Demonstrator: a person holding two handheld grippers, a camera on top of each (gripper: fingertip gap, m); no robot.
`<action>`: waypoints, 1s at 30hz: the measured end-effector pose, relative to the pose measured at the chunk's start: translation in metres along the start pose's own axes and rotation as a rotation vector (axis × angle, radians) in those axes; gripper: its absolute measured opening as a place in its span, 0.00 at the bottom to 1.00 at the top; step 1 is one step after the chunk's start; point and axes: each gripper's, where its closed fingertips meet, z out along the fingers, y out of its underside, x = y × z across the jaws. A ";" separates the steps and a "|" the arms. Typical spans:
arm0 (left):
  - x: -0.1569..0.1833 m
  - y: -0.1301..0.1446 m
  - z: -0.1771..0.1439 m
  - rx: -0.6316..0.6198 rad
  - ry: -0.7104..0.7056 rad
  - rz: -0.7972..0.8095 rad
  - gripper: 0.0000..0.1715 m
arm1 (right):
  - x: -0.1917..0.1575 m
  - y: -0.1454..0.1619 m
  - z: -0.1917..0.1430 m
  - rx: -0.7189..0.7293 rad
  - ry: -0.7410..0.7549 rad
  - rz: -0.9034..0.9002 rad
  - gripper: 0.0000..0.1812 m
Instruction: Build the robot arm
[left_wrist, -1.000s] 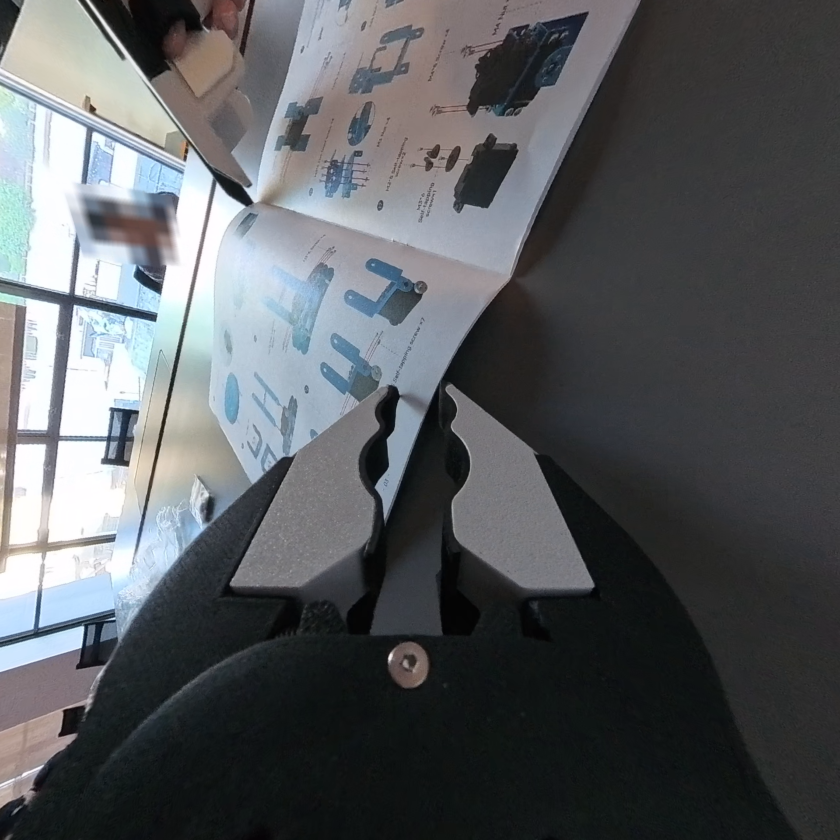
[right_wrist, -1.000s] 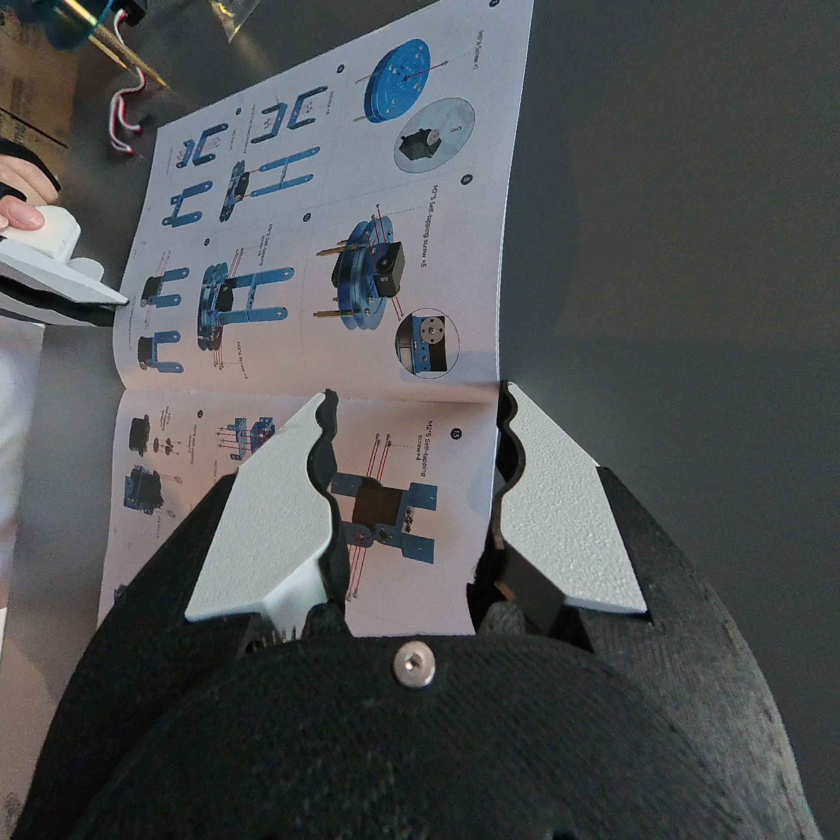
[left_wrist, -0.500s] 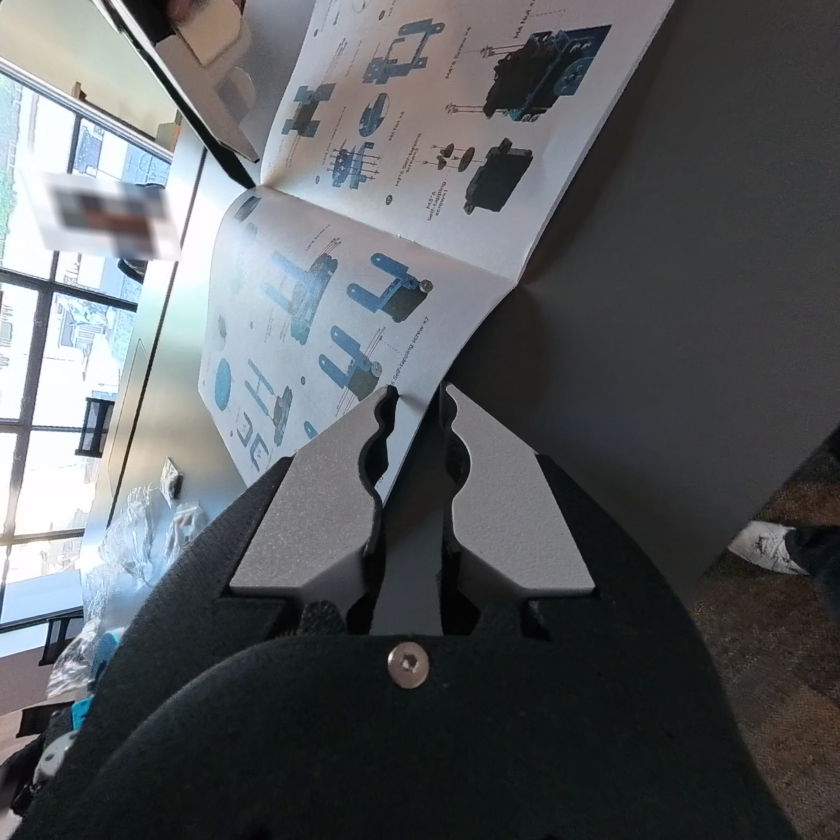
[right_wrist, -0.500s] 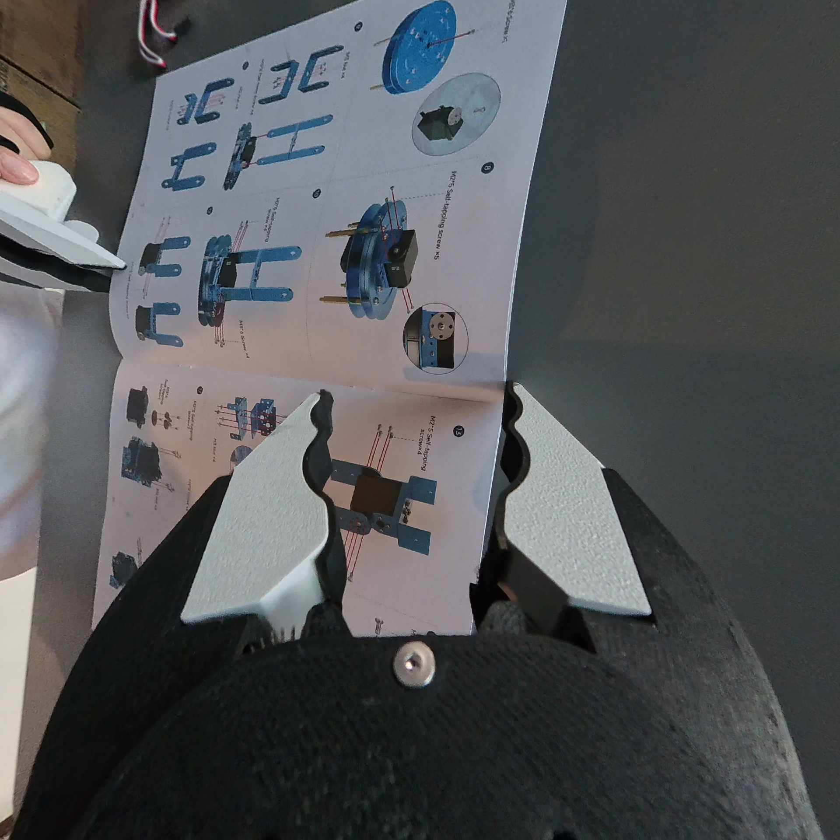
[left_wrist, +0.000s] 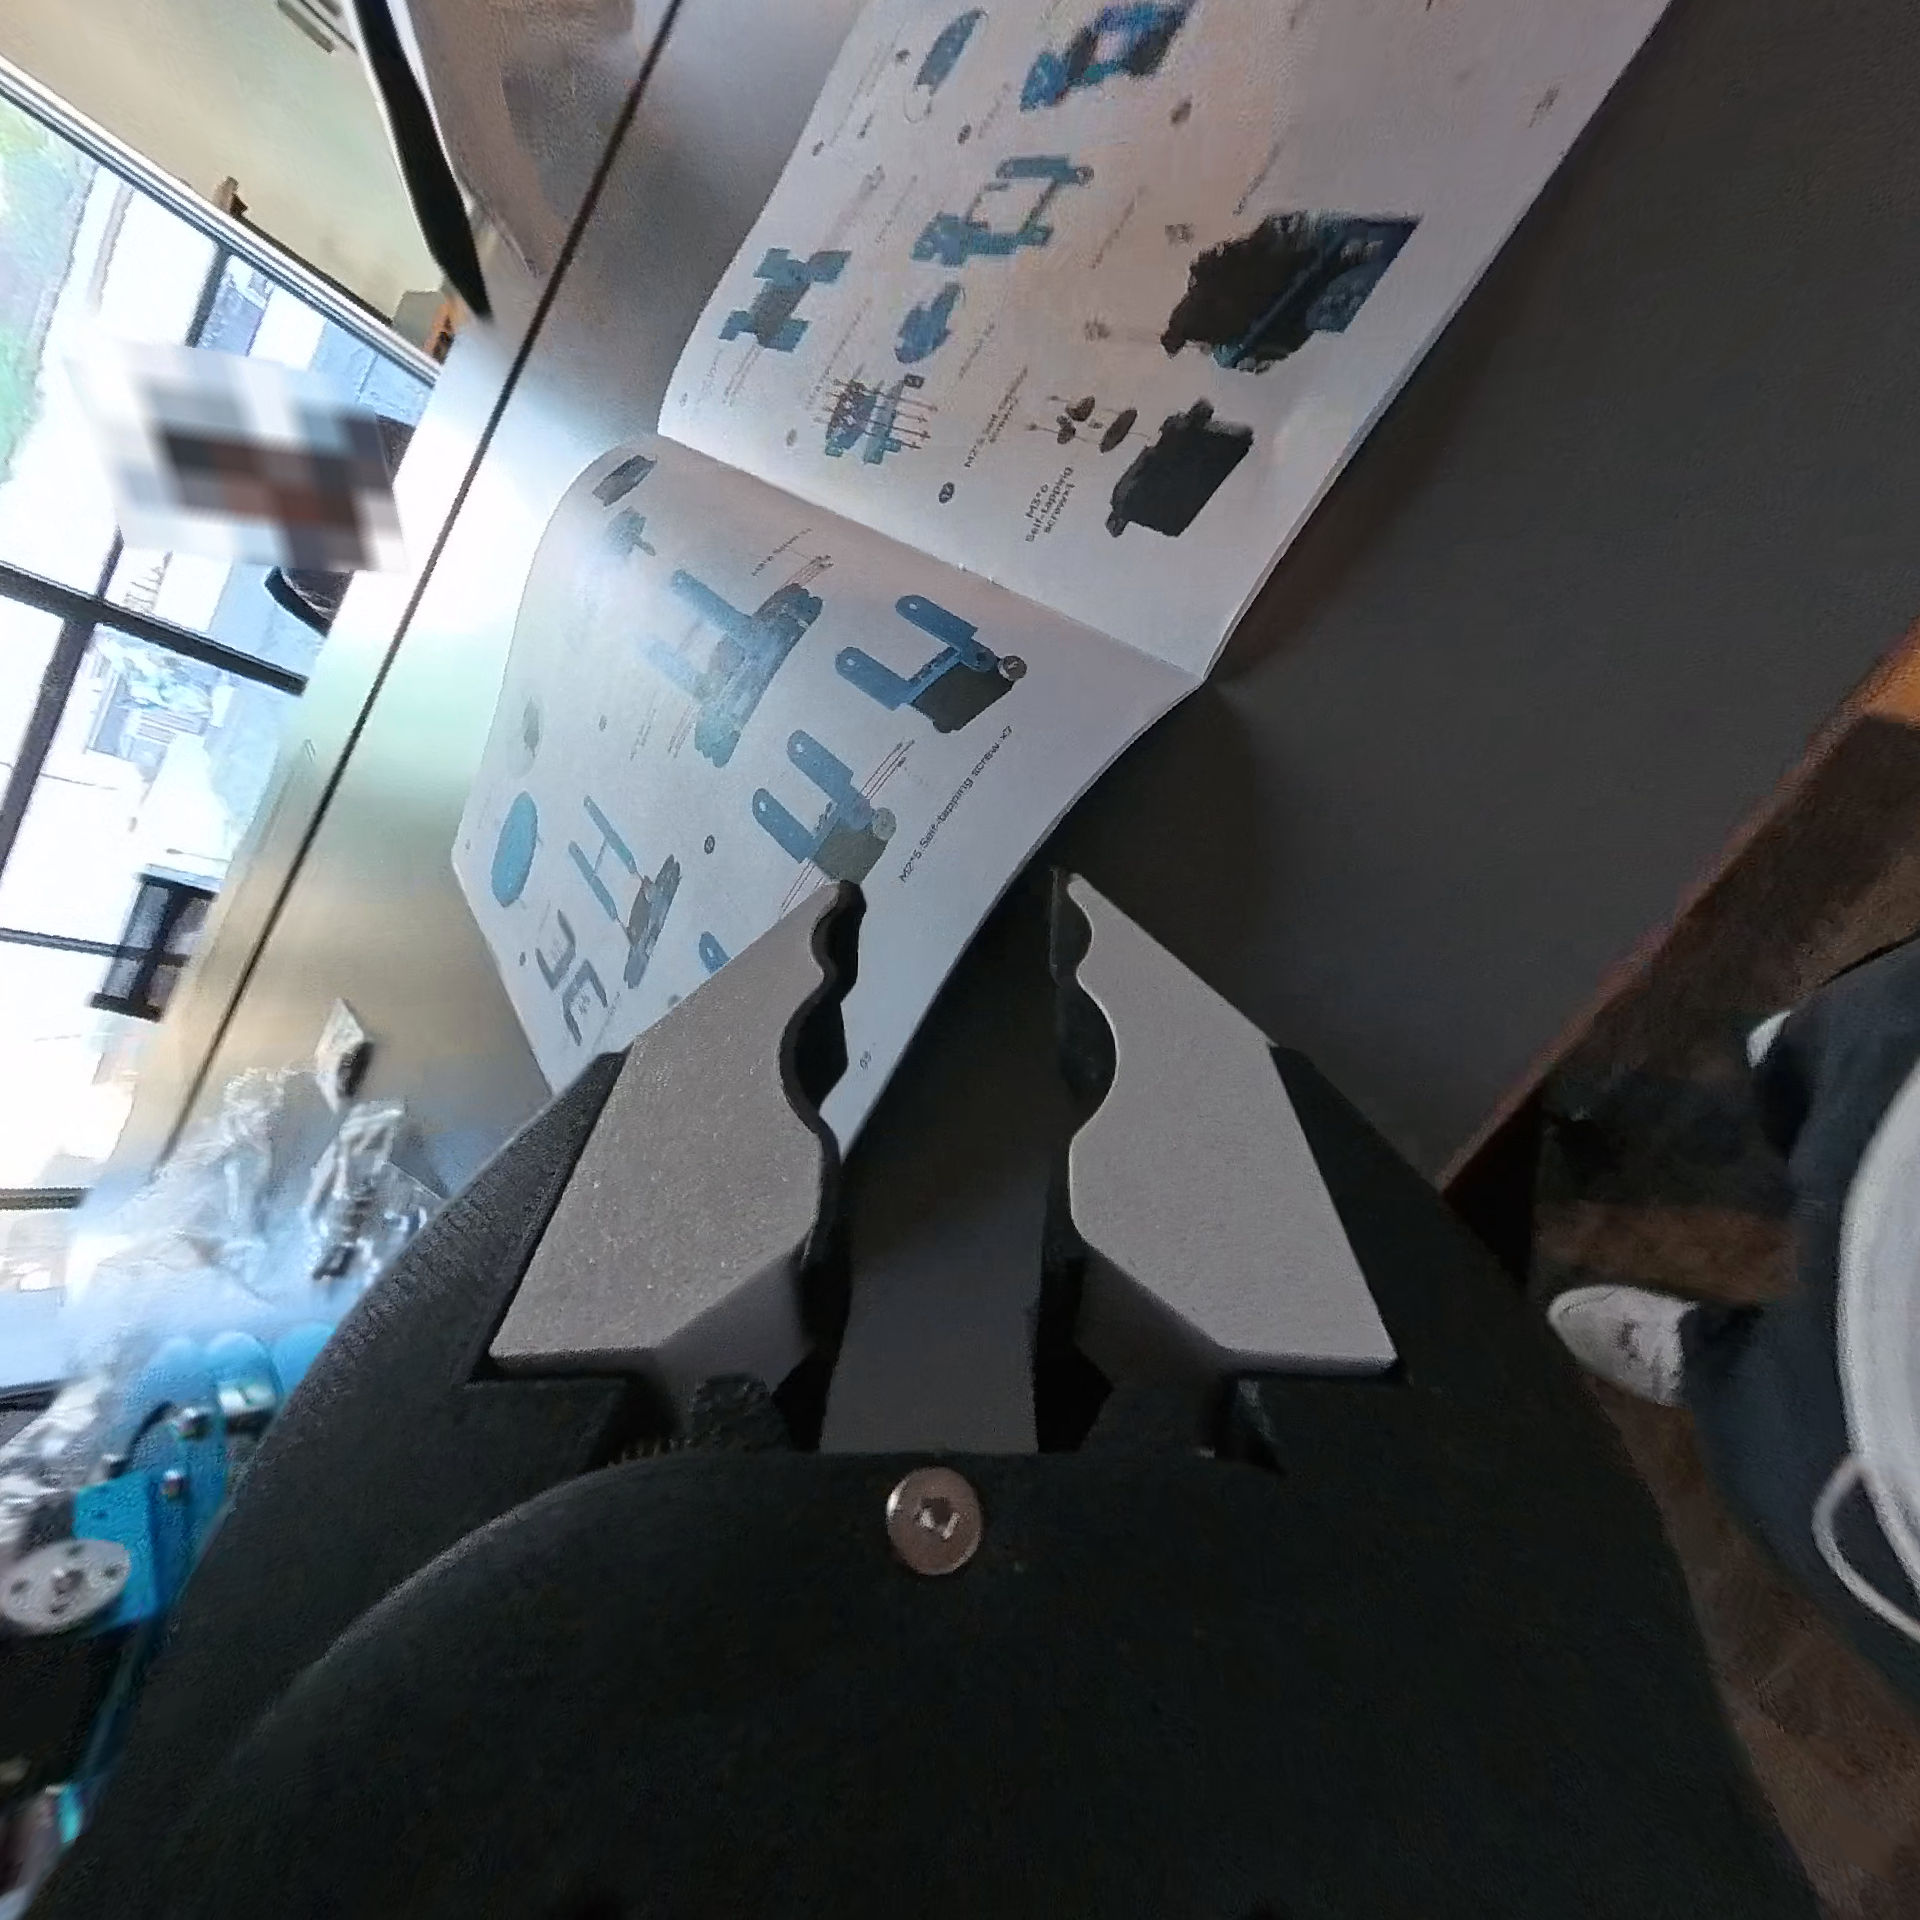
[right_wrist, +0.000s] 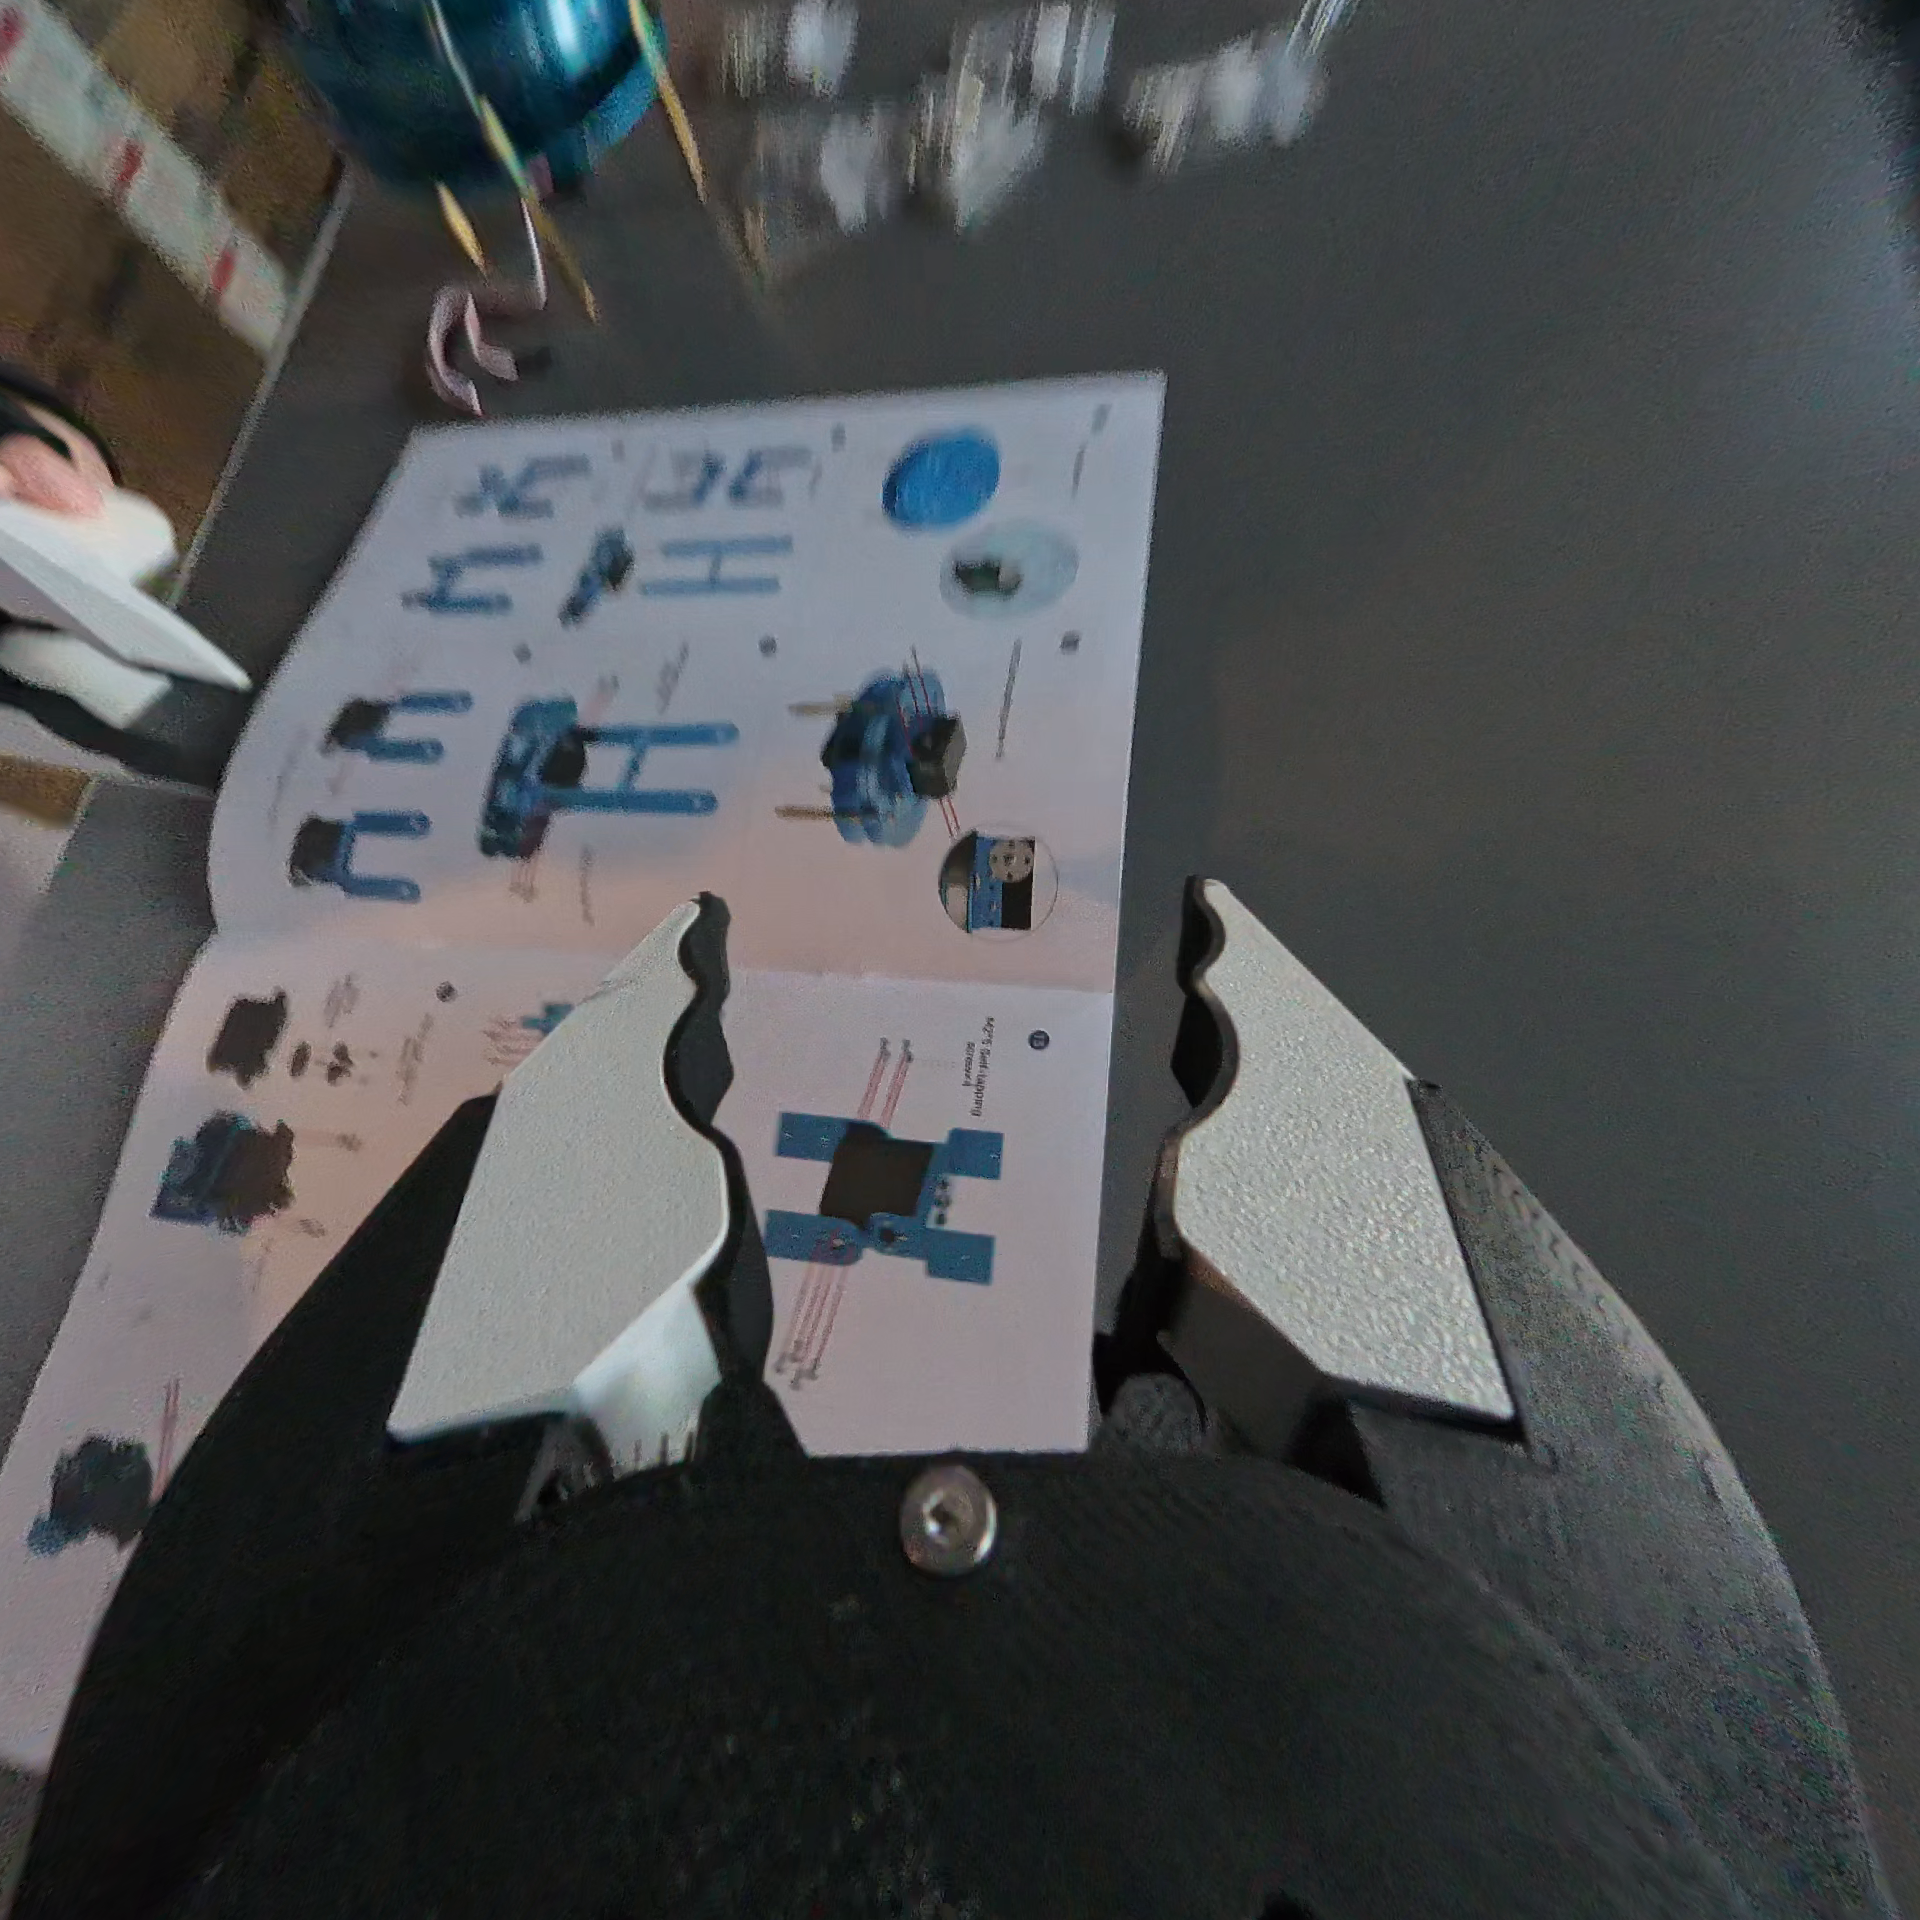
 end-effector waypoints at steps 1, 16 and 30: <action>-0.002 -0.001 -0.006 0.020 -0.001 -0.040 0.21 | -0.006 -0.007 -0.019 0.092 0.054 -0.012 0.47; -0.050 -0.043 -0.057 0.186 -0.114 -0.336 0.23 | -0.008 0.183 -0.137 0.049 0.497 0.047 0.17; -0.064 -0.077 -0.036 0.249 -0.072 -0.341 0.22 | 0.045 0.182 -0.133 0.006 0.607 0.193 0.10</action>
